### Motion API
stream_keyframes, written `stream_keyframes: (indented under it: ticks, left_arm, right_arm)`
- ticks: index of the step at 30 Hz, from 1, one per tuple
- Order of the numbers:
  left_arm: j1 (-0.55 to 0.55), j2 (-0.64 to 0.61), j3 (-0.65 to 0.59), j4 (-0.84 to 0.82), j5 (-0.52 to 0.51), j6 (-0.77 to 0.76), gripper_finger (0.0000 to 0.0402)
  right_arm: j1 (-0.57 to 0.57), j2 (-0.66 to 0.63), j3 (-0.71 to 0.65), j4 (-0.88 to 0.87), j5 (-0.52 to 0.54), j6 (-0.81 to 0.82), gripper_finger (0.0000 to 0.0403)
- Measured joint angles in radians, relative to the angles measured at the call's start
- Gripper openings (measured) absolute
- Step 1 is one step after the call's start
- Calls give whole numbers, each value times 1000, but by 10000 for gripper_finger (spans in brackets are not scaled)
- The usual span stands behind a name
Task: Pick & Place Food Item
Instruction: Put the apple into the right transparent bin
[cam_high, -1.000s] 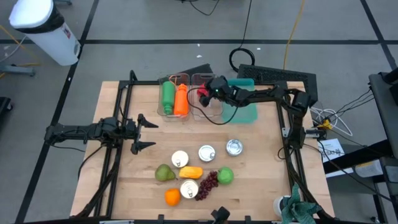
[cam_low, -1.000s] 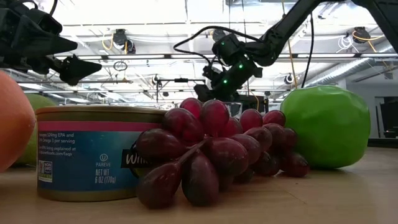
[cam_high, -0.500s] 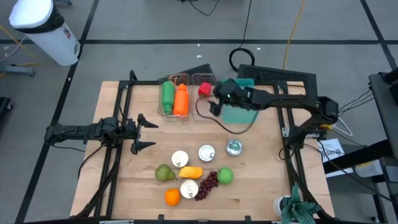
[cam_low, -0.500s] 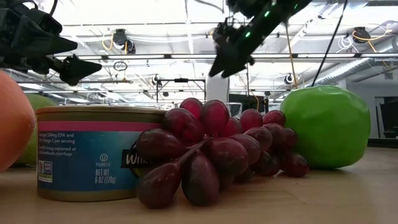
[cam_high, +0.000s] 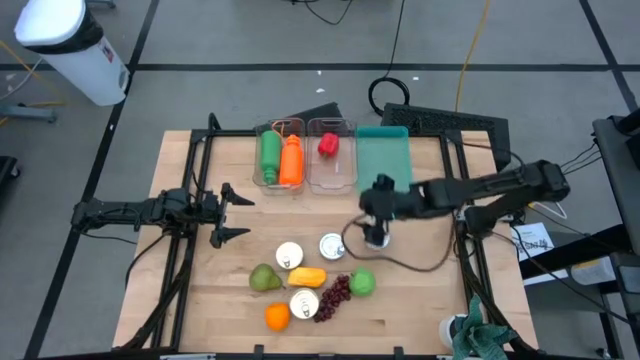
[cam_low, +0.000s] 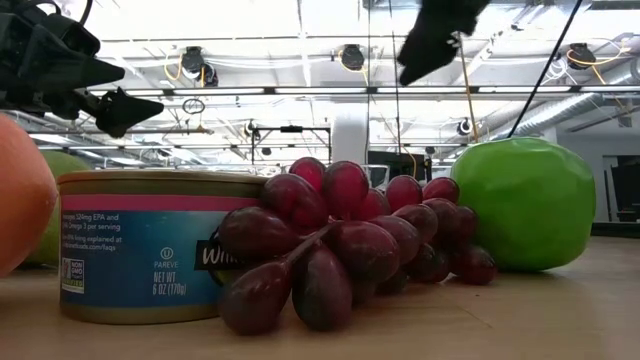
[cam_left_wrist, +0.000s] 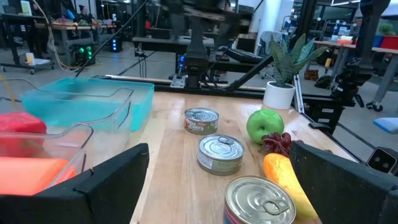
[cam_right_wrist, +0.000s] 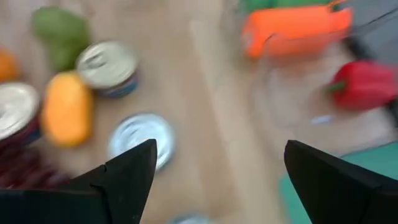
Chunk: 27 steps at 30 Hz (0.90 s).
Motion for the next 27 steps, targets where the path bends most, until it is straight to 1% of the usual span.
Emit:
stream_keyframes:
  ticks: [5, 7, 10, 12, 15, 18, 22, 25, 27]
  left_arm:
    - [0, 0, 0, 0, 0, 0, 399]
    - [0, 0, 0, 0, 0, 0, 399]
    - [0, 0, 0, 0, 0, 0, 399]
    - [0, 0, 0, 0, 0, 0, 399]
    - [0, 0, 0, 0, 0, 0, 399]
    - [0, 0, 0, 0, 0, 0, 399]
    - [0, 0, 0, 0, 0, 0, 399]
    - [0, 0, 0, 0, 0, 0, 399]
    - [0, 0, 0, 0, 0, 0, 399]
  right_arm:
    - [171, -3, -1, -101, -1, 175, 334]
    - [245, 2, -6, -110, 4, 222, 334]
    - [349, 16, -45, -64, 3, 273, 334]
    - [409, 25, -86, 4, 9, 303, 334]
    - [483, 34, -160, 133, 61, 314, 334]
    - [528, 38, -241, 234, 121, 298, 334]
    - [555, 37, -319, 342, 182, 288, 334]
    - [561, 60, -352, 457, 190, 292, 334]
    - [561, 99, -350, 483, 189, 288, 334]
